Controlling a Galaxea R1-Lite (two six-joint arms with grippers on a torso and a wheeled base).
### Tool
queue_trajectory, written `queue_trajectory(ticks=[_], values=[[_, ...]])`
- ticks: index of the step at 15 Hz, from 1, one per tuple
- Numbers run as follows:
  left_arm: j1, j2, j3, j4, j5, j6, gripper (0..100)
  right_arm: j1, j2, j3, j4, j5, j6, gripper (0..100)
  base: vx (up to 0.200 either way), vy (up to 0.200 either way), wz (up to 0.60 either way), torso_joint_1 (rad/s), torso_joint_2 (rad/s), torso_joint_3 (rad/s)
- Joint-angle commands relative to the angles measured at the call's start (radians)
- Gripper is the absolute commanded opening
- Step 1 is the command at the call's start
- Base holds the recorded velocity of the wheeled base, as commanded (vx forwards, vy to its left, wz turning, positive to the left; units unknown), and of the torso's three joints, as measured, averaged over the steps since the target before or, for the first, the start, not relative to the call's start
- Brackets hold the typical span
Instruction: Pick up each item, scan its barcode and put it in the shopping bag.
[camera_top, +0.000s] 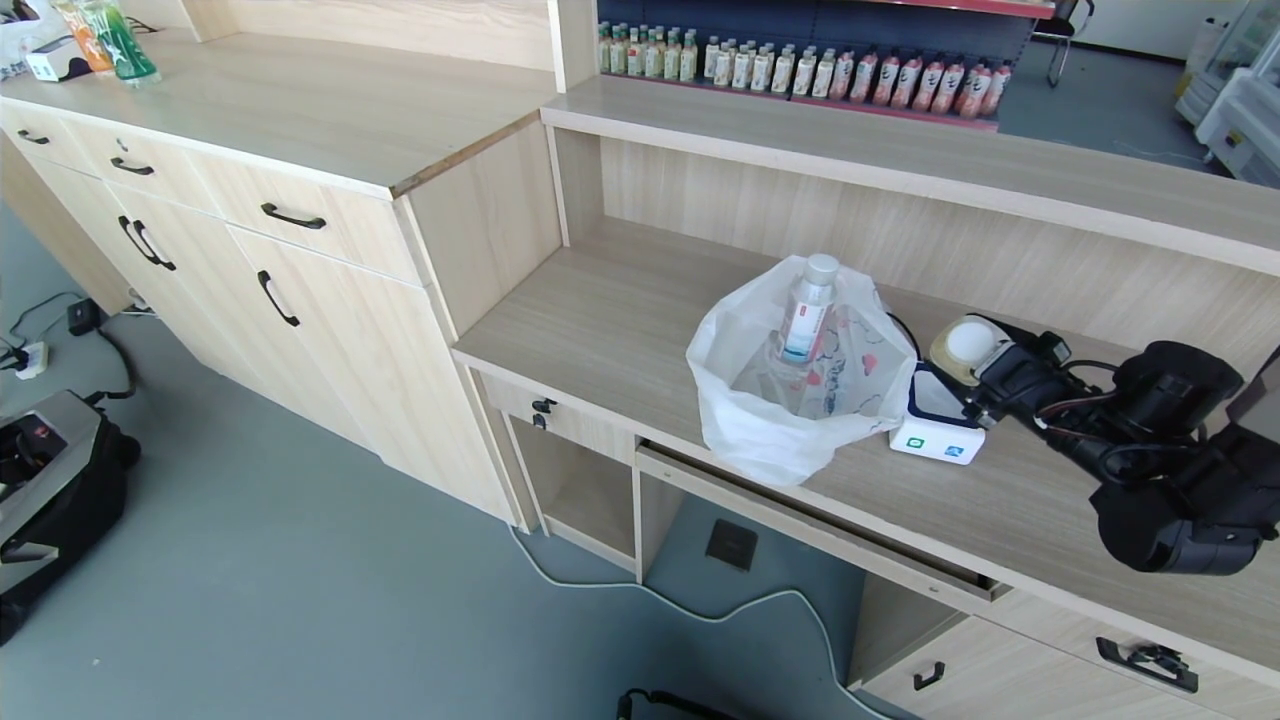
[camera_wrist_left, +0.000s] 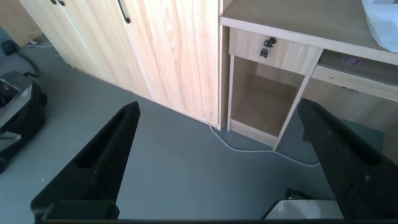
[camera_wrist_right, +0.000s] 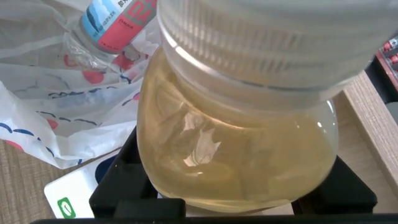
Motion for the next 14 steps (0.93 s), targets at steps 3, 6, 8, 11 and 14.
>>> queue_trajectory(ticks=[3,6,8,11,14], values=[[0.000,0.000,0.000,-0.001,0.000,0.000,100,0.002,0.033,-0.036,-0.001,0.000,0.000,0,0.000,0.000,0.00,0.000,0.00,0.000],[0.000,0.000,0.000,-0.001,0.000,0.000,100,0.002,0.050,-0.051,-0.001,0.000,0.000,0,0.000,0.000,0.00,0.000,0.00,0.000],[0.000,0.000,0.000,-0.001,0.000,0.000,100,0.002,0.055,-0.080,-0.001,-0.001,0.006,0,0.000,0.000,0.00,0.000,0.00,0.000],[0.000,0.000,0.000,-0.001,0.000,0.000,100,0.000,-0.024,-0.073,-0.001,-0.009,0.131,0,0.000,0.000,0.00,0.000,0.00,0.000],[0.000,0.000,0.000,-0.001,0.000,0.000,100,-0.021,-0.297,0.027,0.088,-0.063,0.367,0,0.000,0.000,0.00,0.000,0.00,0.000]])
